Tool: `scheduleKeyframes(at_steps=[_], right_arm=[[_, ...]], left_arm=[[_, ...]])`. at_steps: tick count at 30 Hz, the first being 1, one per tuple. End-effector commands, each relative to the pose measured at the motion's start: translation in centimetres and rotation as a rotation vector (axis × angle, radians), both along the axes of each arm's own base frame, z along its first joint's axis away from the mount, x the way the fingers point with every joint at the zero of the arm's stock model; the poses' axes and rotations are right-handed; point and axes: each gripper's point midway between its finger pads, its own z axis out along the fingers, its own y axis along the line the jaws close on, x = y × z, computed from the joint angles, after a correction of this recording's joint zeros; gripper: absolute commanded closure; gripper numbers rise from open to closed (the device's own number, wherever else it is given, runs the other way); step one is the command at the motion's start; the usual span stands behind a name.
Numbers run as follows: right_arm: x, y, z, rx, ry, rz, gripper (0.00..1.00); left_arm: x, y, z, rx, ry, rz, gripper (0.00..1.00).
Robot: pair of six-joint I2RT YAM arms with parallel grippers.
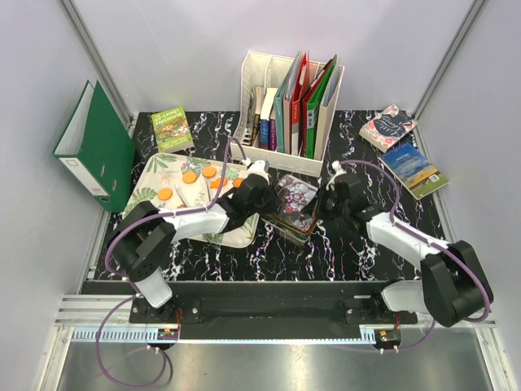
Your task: Pack the cookies
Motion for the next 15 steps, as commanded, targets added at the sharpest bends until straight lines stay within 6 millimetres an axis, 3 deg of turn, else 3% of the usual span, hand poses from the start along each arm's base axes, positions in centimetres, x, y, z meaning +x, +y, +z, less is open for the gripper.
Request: scheduleKeyframes(at_steps=[1, 3, 5, 12, 15], right_arm=[[-3.5, 0.0, -6.6, -0.019, 0.166, 0.049, 0.96], [-4.3, -0.4, -8.0, -0.034, 0.200, 0.050, 0.98], [-4.1, -0.5, -7.4, -0.031, 0.177, 0.036, 0.98], [-1.2, 0.0, 2.0, 0.056, -0.064, -0.008, 0.96], [-1.2, 0.2, 2.7, 0.068, -0.078, 0.002, 0.94]], left_arm=[[-0.3, 0.0, -0.5, -0.011, 0.009, -0.007, 0.81], [-0.4, 0.2, -0.7, -0.008, 0.011, -0.008, 0.81], [-0.4, 0.3, -0.7, -0.006, 0.011, -0.003, 0.81], [-0.4, 0.4, -0.3, -0.008, -0.002, -0.001, 0.80], [-0.5, 0.4, -0.5, -0.011, 0.003, -0.003, 0.80]])
